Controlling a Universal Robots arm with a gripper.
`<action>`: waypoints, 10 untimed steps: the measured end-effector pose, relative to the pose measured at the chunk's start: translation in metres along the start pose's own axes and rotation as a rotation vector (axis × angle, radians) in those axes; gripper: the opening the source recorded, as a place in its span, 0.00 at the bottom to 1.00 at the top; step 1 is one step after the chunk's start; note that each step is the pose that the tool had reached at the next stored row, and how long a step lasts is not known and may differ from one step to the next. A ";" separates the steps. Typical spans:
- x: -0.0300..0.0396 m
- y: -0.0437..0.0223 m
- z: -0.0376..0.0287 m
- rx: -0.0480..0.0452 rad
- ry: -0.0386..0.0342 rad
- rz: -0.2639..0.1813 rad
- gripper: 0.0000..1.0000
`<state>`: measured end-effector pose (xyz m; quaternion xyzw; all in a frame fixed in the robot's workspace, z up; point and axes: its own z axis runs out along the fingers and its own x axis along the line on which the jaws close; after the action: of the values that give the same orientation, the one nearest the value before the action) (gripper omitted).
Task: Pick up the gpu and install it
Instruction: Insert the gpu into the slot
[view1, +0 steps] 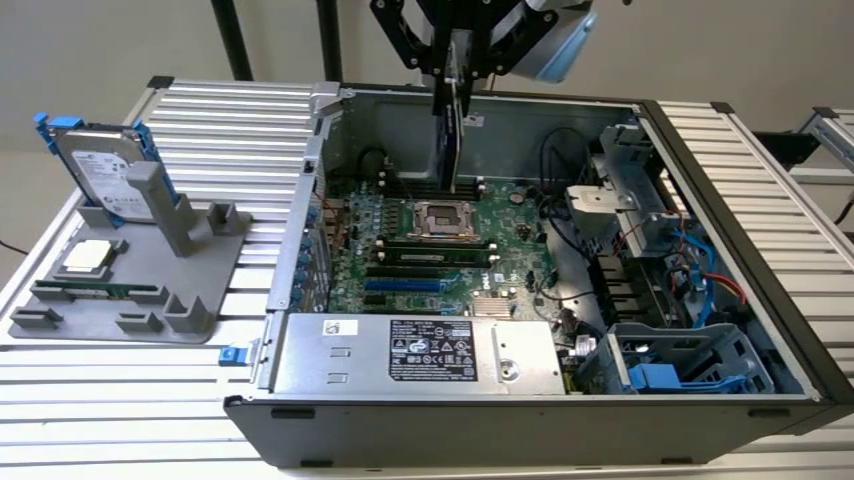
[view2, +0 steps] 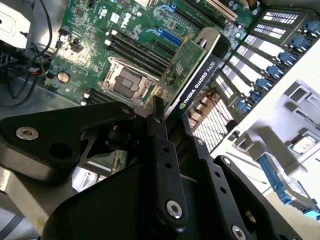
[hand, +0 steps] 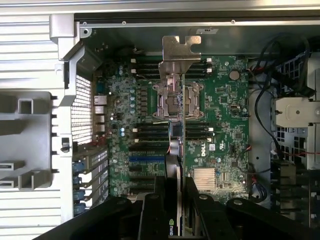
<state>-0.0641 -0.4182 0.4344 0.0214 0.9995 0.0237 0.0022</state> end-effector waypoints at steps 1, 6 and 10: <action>0.0000 0.0000 0.0000 0.0000 0.0000 0.000 0.00; -0.0001 0.0000 0.0000 -0.0001 0.0000 0.000 0.00; -0.0001 0.0000 0.0000 0.0000 0.0000 -0.003 0.00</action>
<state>-0.0640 -0.4182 0.4344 0.0200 0.9995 0.0237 0.0023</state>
